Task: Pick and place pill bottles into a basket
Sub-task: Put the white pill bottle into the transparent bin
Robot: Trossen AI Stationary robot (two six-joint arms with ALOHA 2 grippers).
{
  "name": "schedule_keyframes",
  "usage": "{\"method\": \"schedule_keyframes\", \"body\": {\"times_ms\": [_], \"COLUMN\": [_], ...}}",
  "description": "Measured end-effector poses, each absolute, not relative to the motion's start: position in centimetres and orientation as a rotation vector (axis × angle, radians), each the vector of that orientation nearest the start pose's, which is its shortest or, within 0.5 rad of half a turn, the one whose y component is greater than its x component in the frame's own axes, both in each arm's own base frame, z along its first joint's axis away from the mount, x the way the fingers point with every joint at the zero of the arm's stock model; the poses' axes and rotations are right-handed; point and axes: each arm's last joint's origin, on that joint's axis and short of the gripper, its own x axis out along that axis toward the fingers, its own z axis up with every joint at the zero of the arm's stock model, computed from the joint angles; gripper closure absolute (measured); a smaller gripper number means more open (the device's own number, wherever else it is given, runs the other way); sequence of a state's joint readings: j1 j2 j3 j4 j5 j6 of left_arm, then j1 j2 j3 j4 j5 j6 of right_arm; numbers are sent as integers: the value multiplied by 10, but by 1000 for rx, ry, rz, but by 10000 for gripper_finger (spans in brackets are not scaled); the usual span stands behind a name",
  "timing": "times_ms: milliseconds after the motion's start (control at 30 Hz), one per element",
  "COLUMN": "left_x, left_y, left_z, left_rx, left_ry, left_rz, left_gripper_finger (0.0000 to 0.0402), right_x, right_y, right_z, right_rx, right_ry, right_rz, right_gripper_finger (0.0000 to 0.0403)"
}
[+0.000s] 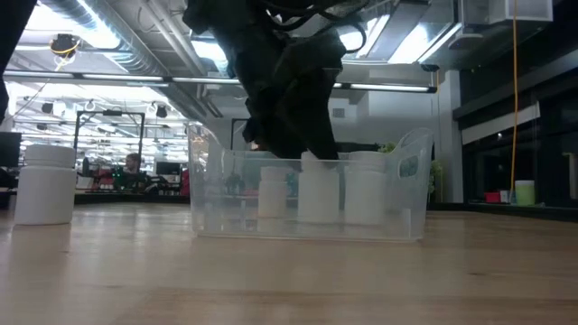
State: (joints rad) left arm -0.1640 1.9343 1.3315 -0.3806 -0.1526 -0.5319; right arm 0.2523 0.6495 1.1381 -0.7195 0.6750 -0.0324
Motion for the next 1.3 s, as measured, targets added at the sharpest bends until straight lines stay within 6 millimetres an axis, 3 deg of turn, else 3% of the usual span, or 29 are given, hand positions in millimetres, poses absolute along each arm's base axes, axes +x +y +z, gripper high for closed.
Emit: {"method": "schedule_keyframes", "body": {"times_ms": [167,300,600,667,933,1300], "left_x": [395,394,387,381,372,373], "left_y": [-61,-63,-55,-47,-2,57], "left_z": [183,200,277,285,282,271], "left_rx": [-352,-274,-114,-79,-154,-374], "left_ry": [997,1040,960,954,1045,1101], "left_rz": [242,255,303,352,487,510], "left_gripper_finger": [128,108,100,100,99,92], "right_x": [88,88,88,88,88,88], "right_y": [4,4,4,4,4,4], "right_z": [411,411,411,411,413,414], "right_rx": [-138,-139,-163,-171,-241,-467], "right_ry": [215,215,216,217,214,249], "right_rz": [-417,-417,-414,-414,-407,-381], "right_gripper_finger": [149,149,149,149,149,149]}}
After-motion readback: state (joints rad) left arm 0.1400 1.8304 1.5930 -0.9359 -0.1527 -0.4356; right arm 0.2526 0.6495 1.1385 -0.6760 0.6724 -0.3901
